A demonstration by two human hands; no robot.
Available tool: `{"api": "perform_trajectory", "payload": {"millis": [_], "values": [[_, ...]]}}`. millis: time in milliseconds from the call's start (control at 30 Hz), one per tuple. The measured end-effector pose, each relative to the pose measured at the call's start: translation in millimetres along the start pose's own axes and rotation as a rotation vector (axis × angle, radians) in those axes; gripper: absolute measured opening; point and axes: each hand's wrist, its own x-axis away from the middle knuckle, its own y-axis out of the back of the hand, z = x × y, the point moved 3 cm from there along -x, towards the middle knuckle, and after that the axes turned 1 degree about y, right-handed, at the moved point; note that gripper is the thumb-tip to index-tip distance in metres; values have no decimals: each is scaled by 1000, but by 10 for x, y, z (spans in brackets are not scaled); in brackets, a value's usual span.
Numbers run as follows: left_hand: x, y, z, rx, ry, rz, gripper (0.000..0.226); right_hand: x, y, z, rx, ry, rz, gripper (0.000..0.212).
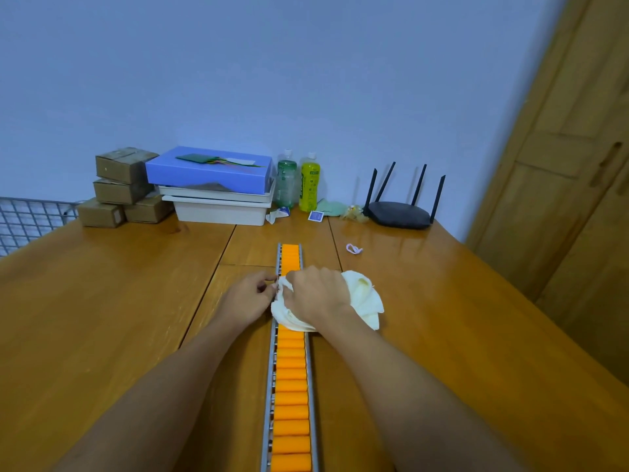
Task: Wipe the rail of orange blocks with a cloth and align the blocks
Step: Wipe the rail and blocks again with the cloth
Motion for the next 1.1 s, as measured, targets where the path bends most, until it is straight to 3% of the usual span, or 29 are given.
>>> {"api": "perform_trajectory", "payload": {"millis": [367, 600, 767, 1100], "values": [[44, 48, -4, 87, 32, 35, 35, 411, -66, -441, 19, -118, 121, 34], [310, 142, -140, 171, 49, -8, 27, 522, 276, -552, -58, -241, 42, 38], [571, 159, -172, 146, 14, 1, 20, 461, 529, -259, -144, -133, -20, 36], [954, 210, -170, 124, -114, 83, 21, 705, 356, 350, -161, -57, 58, 37]]}}
